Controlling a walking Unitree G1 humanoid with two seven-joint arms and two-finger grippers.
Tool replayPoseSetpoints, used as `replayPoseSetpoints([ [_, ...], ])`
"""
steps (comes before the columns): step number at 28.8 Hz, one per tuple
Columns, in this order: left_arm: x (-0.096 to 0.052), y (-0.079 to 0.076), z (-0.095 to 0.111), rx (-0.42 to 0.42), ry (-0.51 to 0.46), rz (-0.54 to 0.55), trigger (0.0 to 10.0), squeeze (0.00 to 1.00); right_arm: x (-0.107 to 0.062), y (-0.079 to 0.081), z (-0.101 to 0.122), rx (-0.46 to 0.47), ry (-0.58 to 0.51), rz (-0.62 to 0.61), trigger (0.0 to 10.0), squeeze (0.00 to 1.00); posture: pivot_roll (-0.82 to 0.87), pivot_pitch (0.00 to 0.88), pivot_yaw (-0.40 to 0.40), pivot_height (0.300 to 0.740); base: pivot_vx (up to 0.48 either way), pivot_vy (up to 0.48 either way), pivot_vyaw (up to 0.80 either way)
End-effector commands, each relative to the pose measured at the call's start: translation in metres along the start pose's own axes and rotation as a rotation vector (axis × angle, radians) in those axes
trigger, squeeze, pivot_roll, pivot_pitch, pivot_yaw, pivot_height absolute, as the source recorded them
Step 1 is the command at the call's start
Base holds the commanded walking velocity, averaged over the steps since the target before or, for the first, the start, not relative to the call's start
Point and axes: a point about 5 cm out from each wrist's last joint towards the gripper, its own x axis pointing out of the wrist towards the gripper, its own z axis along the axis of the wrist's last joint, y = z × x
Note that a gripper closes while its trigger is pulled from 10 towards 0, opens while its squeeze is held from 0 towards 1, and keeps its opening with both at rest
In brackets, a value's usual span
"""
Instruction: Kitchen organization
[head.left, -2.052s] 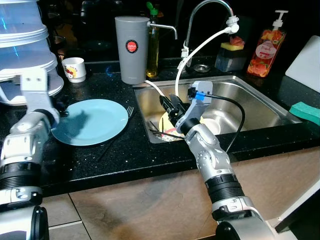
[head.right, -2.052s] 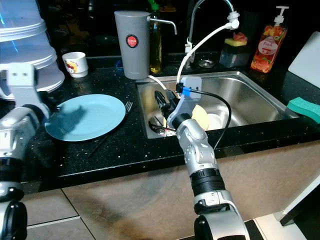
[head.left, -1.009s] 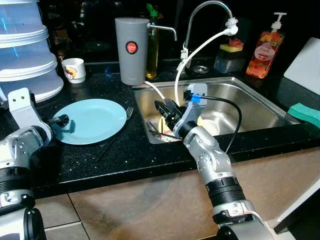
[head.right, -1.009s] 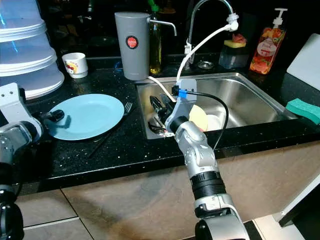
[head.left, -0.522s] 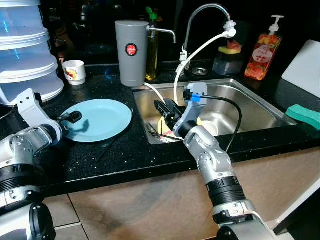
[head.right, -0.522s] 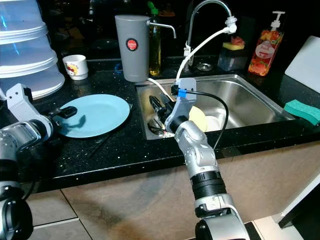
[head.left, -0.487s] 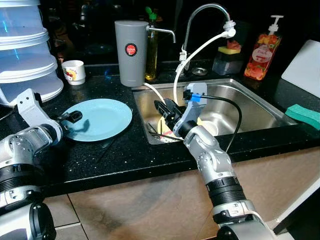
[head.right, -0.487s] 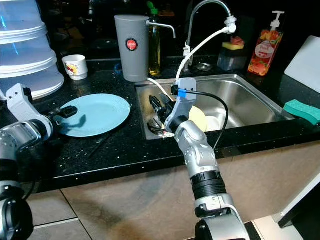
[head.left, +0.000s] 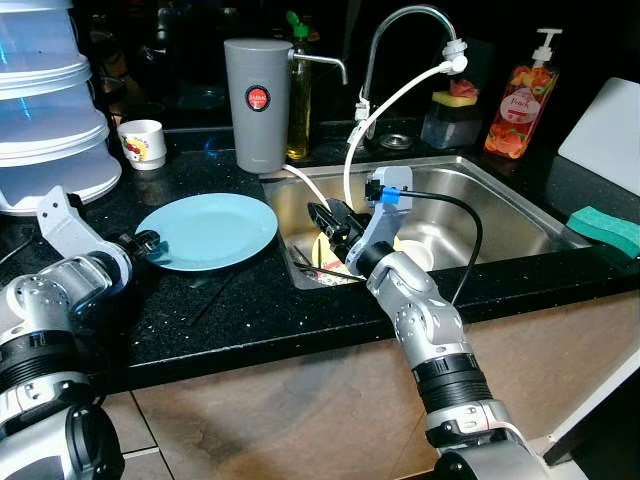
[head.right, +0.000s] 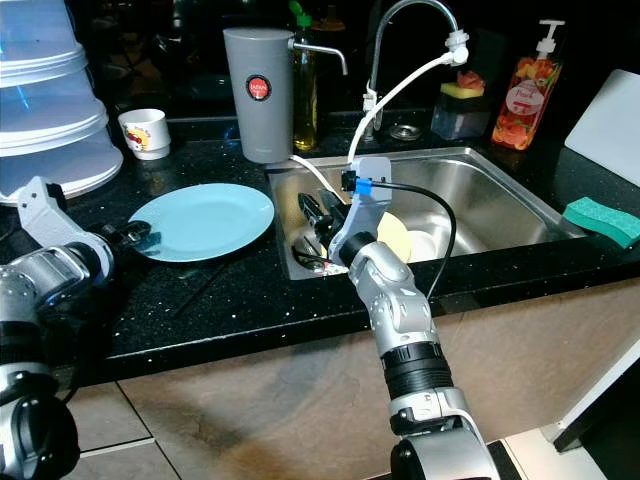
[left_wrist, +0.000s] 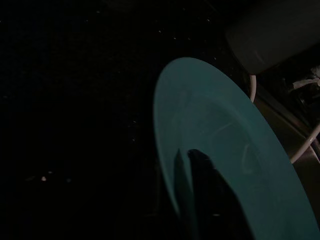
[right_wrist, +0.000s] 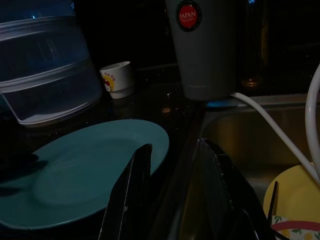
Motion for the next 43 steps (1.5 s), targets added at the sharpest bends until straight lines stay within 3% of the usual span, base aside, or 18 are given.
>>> replayPoseSetpoints([
  [1, 0.001, -0.004, -0.002, -0.016, 0.012, -0.014, 0.0, 0.0, -0.001, 0.002, 0.001, 0.003, 0.001, 0.008, 10.0, 0.0, 0.06, 0.029, -0.011, 0.74, 0.0, 0.0, 0.0],
  [6, 0.001, -0.004, -0.002, -0.023, 0.003, -0.016, 0.0, 0.0, 0.0, 0.002, 0.0, 0.005, 0.002, 0.007, 10.0, 0.0, 0.06, 0.029, -0.011, 0.74, 0.0, 0.0, 0.0],
  [11, 0.0, -0.01, 0.006, 0.017, -0.099, -0.063, 0.0, 0.0, -0.001, 0.002, 0.0, 0.005, 0.004, 0.005, 10.0, 0.0, 0.05, 0.033, -0.01, 0.74, 0.0, 0.0, 0.0],
  [15, 0.001, -0.013, 0.001, 0.056, -0.076, -0.078, 0.0, 0.0, -0.001, 0.001, 0.001, 0.007, 0.002, 0.004, 10.0, 0.0, 0.05, 0.033, -0.01, 0.74, 0.0, 0.0, 0.0],
  [18, 0.0, -0.016, 0.002, 0.036, -0.09, -0.103, 0.0, 0.0, 0.0, 0.001, 0.002, 0.008, 0.0, 0.004, 10.0, 0.0, 0.05, 0.033, -0.01, 0.74, 0.0, 0.0, 0.0],
  [22, -0.006, -0.033, 0.014, -0.031, -0.207, -0.263, 0.0, 0.0, 0.0, 0.001, 0.005, 0.028, -0.012, 0.004, 10.0, 0.0, 0.05, 0.026, -0.01, 0.74, 0.0, 0.0, 0.0],
  [24, -0.009, -0.041, 0.016, -0.067, -0.241, -0.358, 0.0, 0.0, 0.002, 0.001, 0.01, 0.087, -0.028, -0.004, 10.0, 0.0, 0.05, 0.023, -0.01, 0.74, 0.0, 0.0, 0.0],
  [28, -0.011, -0.045, 0.016, -0.105, -0.268, -0.423, 0.0, 0.0, 0.004, 0.0, 0.015, 0.162, -0.045, -0.008, 10.0, 0.0, 0.05, 0.018, -0.011, 0.74, 0.0, 0.0, 0.0],
  [29, -0.013, -0.047, 0.016, -0.119, -0.281, -0.453, 0.0, 0.0, 0.004, 0.0, 0.017, 0.192, -0.052, -0.005, 10.0, 0.44, 0.05, 0.018, -0.011, 0.74, 0.0, 0.0, 0.0],
  [30, -0.013, -0.047, 0.016, -0.119, -0.281, -0.453, 0.0, 0.0, 0.004, 0.0, 0.017, 0.192, -0.052, -0.005, 10.0, 0.44, 0.05, 0.018, -0.011, 0.74, 0.0, 0.0, 0.0],
  [31, -0.015, -0.049, 0.016, -0.119, -0.29, -0.478, 0.0, 0.0, 0.005, 0.0, 0.02, 0.219, -0.058, 0.001, 10.0, 1.0, 0.05, 0.017, -0.012, 0.74, 0.0, 0.0, 0.0],
  [43, -0.018, -0.05, 0.015, -0.117, -0.306, -0.521, 0.0, 0.0, 0.005, 0.006, 0.023, 0.332, -0.052, 0.051, 10.0, 1.0, 0.05, 0.02, -0.012, 0.74, 0.0, 0.0, 0.0],
])
